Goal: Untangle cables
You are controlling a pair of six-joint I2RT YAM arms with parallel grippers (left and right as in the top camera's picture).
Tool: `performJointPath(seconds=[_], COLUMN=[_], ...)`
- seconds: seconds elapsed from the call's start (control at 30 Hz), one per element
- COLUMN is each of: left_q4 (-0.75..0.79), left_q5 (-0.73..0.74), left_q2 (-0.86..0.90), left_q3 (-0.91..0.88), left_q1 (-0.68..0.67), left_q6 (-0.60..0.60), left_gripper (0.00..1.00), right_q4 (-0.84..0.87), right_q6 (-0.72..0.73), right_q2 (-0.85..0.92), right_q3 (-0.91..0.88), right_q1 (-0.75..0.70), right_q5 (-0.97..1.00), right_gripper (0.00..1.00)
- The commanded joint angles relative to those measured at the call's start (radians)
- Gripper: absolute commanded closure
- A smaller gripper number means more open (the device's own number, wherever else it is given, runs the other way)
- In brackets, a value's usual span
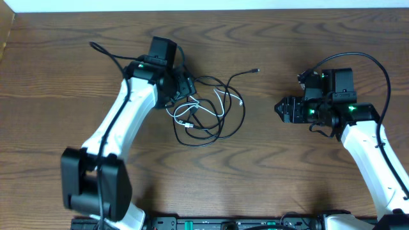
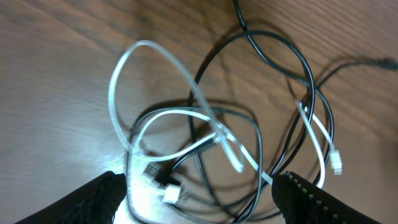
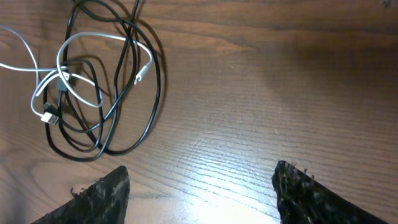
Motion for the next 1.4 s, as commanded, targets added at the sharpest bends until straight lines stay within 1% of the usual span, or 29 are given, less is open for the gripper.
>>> performJointPath(seconds=[0.0,0.07,0.13,0.17,0.23,0.3,0.33,0.4,0.5,0.53,0.63,0.67,0.7,0.8,0.93,1.0,1.13,1.23,1.37], left_q4=[0.059,0.099,0.124,0.138,0.153,0.168,0.176,0.204,0.278,0.324,0.446,0.534,0.569,0.643,0.698,0.710,0.715,0.744,0.824], left_q5=[0.027,0.027,0.027,0.027,0.027,0.040,0.058,0.126,0.300,0.387,0.560,0.637,0.655,0.658,0.654,0.633,0.584,0.579,0.580], left_q2=[0.072,0.102,0.125,0.136,0.147,0.146,0.143,0.127,0.085,0.056,-0.029,-0.093,-0.122,-0.212,-0.277,-0.288,-0.284,-0.283,-0.284], left_q3=[0.013,0.013,0.013,0.013,0.013,0.013,0.014,0.014,0.014,0.016,0.016,0.016,0.016,0.016,0.016,0.016,0.016,0.016,0.016], left_q1=[0.005,0.004,0.004,0.004,0.004,0.004,0.004,0.004,-0.003,-0.008,-0.019,-0.026,-0.031,-0.050,-0.089,-0.115,-0.161,-0.186,-0.207], left_q6=[-0.087,-0.087,-0.089,-0.090,-0.091,-0.090,-0.090,-0.077,0.017,0.049,0.057,0.057,0.056,0.053,0.053,0.039,0.014,0.011,-0.039], left_gripper=[0.20,0.21,0.27,0.32,0.53,0.85,0.93,0.93,0.93,0.93,0.93,0.93,0.93,0.92,0.92,0.92,0.92,0.92,0.92], right_q4=[0.000,0.000,0.000,0.000,0.000,0.000,0.000,0.000,0.000,0.001,0.010,0.020,0.029,0.063,0.125,0.174,0.269,0.340,0.418], right_q6=[-0.011,-0.011,-0.011,-0.011,-0.011,-0.011,-0.011,-0.011,-0.011,-0.011,-0.011,-0.011,-0.011,-0.011,-0.012,-0.031,-0.037,-0.037,-0.037], right_q2=[-0.002,-0.002,-0.002,-0.002,-0.002,-0.002,-0.002,-0.002,-0.002,-0.002,-0.002,-0.002,-0.002,-0.002,-0.002,-0.002,-0.002,-0.002,-0.002], right_q3=[0.001,0.001,0.001,0.001,0.001,0.001,0.001,0.001,0.001,0.001,0.001,0.001,0.001,0.001,0.001,0.001,0.001,0.001,0.001], right_q1=[0.006,0.006,0.006,0.006,0.006,0.006,0.006,0.006,0.006,0.006,0.006,0.006,0.006,0.006,0.006,0.008,0.016,0.040,0.078], right_q5=[0.002,0.002,0.002,0.002,0.002,0.002,0.002,0.002,0.002,0.002,0.002,0.001,0.001,-0.036,-0.177,-0.300,-0.480,-0.547,-0.549], right_gripper=[0.30,0.30,0.29,0.29,0.29,0.29,0.29,0.29,0.29,0.29,0.28,0.27,0.26,0.22,0.16,0.15,0.15,0.14,0.09])
